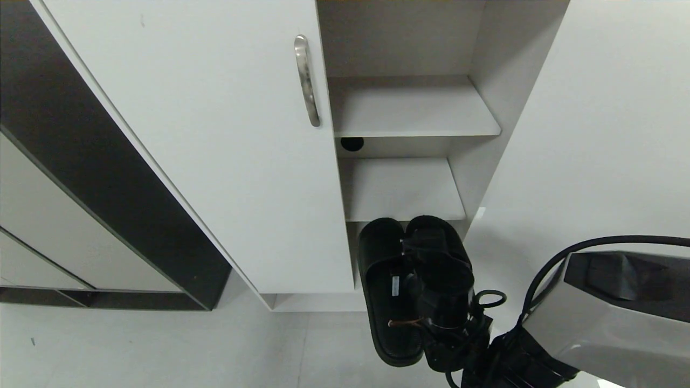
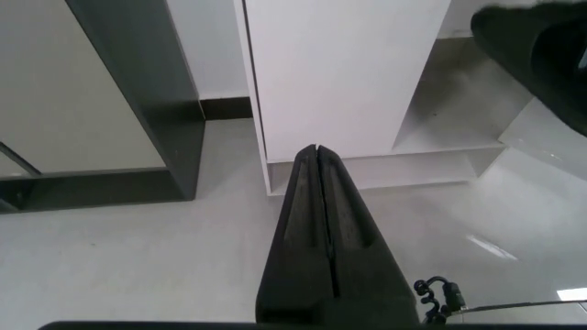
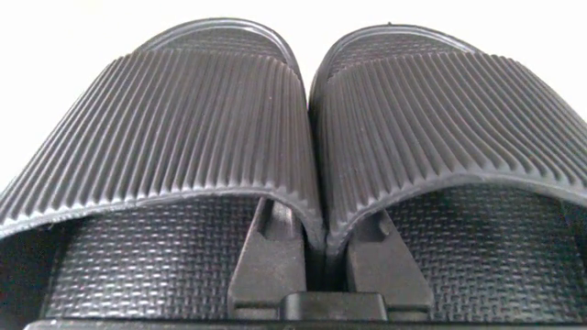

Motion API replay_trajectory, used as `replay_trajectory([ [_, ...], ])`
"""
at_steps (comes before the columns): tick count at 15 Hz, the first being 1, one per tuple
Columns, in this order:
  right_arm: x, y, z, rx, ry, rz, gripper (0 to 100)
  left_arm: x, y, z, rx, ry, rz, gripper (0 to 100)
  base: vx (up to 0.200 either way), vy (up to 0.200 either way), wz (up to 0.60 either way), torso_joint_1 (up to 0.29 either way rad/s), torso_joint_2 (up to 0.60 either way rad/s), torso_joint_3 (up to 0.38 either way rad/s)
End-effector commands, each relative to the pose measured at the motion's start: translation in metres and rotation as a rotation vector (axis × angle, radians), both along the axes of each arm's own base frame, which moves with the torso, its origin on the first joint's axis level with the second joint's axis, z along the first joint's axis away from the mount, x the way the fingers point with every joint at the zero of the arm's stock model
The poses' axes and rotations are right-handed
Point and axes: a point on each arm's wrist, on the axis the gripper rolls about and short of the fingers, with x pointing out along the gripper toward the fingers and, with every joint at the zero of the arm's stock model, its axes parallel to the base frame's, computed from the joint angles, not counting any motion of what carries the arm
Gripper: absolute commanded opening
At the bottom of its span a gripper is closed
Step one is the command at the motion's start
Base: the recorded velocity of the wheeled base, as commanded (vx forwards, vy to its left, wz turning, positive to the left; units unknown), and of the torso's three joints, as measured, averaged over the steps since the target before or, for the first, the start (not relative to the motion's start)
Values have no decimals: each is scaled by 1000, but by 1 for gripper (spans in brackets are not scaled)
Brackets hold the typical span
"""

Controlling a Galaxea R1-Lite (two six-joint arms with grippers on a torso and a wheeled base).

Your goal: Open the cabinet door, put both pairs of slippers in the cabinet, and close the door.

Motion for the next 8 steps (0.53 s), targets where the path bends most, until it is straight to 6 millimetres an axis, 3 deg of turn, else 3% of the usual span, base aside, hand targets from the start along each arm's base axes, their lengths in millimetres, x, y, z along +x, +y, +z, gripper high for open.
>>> replay_trajectory([
  [1, 3, -7, -10, -50, -66, -34, 0, 0, 0, 0, -1, 1, 0, 0, 0, 0, 0, 0, 0, 0],
  [8, 9, -12, -16, -50, -66, -52, 0, 0, 0, 0, -3, 1, 0, 0, 0, 0, 0, 0, 0, 0],
])
